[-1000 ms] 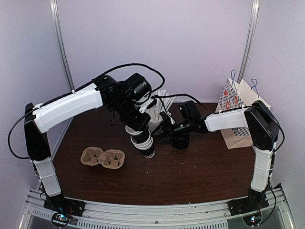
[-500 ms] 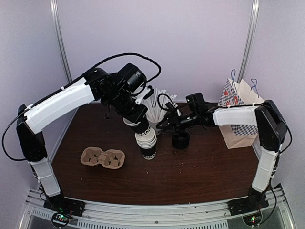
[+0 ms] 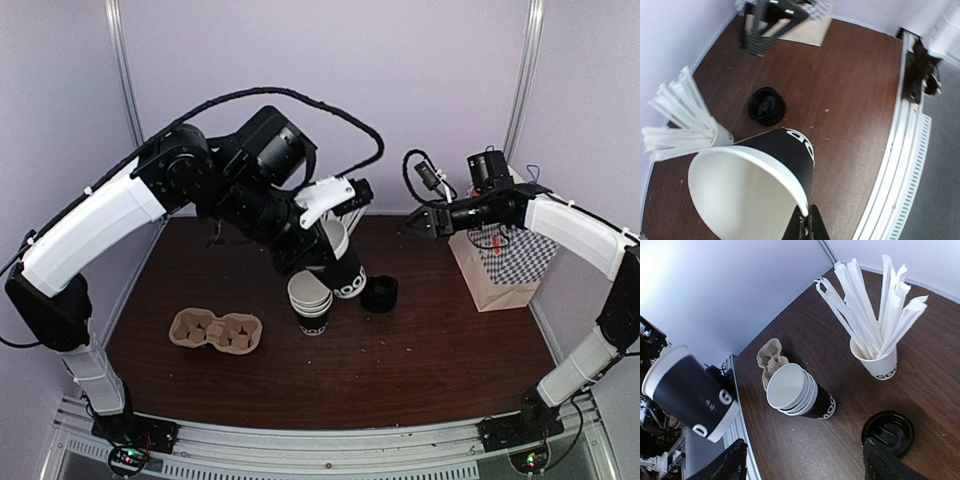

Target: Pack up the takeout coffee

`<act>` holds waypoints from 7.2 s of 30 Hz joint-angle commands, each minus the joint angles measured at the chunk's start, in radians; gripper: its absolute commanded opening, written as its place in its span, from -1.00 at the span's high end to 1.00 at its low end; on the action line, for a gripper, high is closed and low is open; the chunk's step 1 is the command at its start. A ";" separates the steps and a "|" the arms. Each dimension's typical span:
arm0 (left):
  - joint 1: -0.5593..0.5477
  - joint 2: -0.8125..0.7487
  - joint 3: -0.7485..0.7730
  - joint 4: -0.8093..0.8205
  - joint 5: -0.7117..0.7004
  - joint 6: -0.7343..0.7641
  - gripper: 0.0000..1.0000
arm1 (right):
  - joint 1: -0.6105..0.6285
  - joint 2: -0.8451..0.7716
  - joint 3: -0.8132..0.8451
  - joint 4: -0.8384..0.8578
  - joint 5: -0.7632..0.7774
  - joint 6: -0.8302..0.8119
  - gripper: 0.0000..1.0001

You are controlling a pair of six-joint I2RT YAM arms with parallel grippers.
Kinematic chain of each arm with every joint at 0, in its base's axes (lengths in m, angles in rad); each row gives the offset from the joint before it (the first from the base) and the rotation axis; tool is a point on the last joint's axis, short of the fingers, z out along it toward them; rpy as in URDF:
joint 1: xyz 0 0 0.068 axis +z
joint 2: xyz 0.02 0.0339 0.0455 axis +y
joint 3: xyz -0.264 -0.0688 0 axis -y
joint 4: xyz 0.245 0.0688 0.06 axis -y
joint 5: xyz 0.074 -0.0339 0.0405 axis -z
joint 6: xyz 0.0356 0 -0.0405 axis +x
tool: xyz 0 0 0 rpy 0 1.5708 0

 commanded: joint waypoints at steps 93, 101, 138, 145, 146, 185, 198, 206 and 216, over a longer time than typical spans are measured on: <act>0.181 0.381 0.123 -0.178 -0.153 -0.052 1.00 | -0.309 -0.504 -0.456 -0.272 0.032 -0.506 -0.52; 0.367 0.340 0.124 -0.159 -0.206 0.028 1.00 | -0.308 -0.508 -0.456 -0.273 0.033 -0.511 -0.52; 0.524 0.291 0.214 -0.097 -0.218 0.083 0.29 | -0.211 -0.449 -0.296 -0.410 0.219 -0.619 -0.34; 0.456 -0.069 -0.277 0.180 -0.037 0.038 -0.04 | 0.030 -0.269 -0.069 -0.522 0.567 -0.778 -0.29; 0.443 -0.123 -0.346 0.223 -0.008 0.040 -0.06 | 0.045 -0.231 -0.035 -0.540 0.577 -0.797 -0.27; 0.423 -0.438 -0.969 0.713 0.302 0.060 -0.15 | 0.284 0.561 0.556 -0.817 0.783 -1.001 0.02; 0.423 -0.428 -0.965 0.704 0.320 0.060 -0.15 | 0.284 0.612 0.605 -0.835 0.781 -0.999 0.27; 0.423 -0.433 -0.964 0.701 0.327 0.061 -0.15 | 0.284 0.627 0.609 -0.843 0.774 -0.987 0.38; 0.423 -0.433 -0.965 0.701 0.333 0.062 -0.16 | 0.284 0.634 0.610 -0.846 0.776 -0.977 0.55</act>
